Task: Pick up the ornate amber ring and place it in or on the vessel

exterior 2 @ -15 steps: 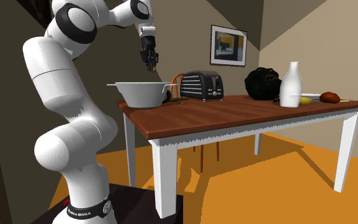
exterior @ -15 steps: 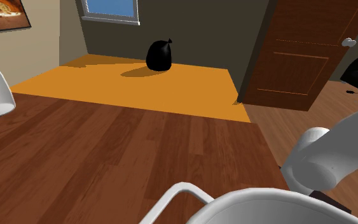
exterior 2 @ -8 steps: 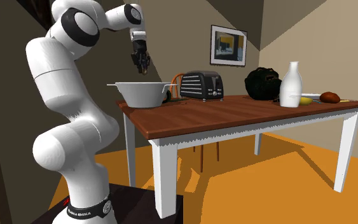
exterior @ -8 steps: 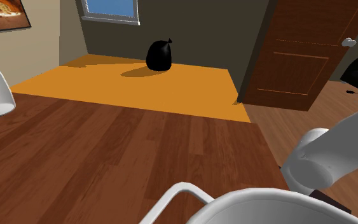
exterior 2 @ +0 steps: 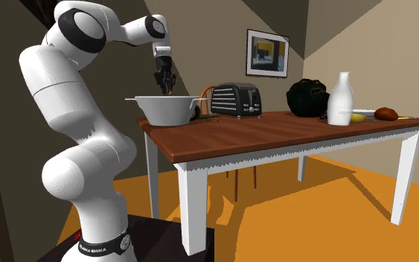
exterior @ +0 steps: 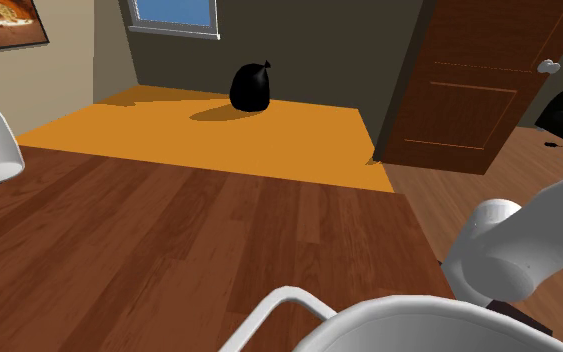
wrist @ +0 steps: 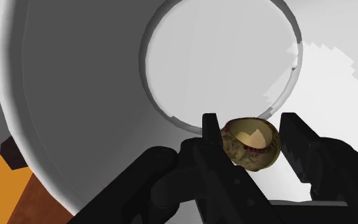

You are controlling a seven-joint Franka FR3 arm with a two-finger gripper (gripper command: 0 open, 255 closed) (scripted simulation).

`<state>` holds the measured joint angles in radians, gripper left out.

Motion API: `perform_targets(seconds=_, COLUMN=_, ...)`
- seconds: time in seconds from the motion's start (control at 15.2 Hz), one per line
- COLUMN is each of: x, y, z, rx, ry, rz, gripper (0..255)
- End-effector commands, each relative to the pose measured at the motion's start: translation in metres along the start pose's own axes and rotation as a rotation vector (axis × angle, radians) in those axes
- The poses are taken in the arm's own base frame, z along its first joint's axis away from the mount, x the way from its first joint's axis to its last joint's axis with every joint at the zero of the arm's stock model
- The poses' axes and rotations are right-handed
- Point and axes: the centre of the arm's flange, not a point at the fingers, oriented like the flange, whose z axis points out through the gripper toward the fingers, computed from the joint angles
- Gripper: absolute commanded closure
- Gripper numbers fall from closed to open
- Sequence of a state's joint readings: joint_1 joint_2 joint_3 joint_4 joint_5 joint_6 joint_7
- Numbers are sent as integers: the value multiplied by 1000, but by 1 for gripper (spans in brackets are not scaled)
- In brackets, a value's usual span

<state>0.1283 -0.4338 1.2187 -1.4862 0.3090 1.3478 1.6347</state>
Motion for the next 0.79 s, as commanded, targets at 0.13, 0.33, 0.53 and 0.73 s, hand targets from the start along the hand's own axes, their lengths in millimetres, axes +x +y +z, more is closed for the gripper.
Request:
perform_targets(seconds=0.13, x=-2, y=1, z=15, rx=1, ry=0, rz=0, gripper=255)
perform_targets(seconds=0.33, x=-2, y=1, z=15, rx=1, ry=0, rz=0, gripper=255)
perform_targets(seconds=0.53, x=-2, y=1, z=15, rx=1, ry=0, rz=0, gripper=255)
perform_targets(seconds=0.73, x=-2, y=1, z=15, rx=1, ry=0, rz=0, gripper=0)
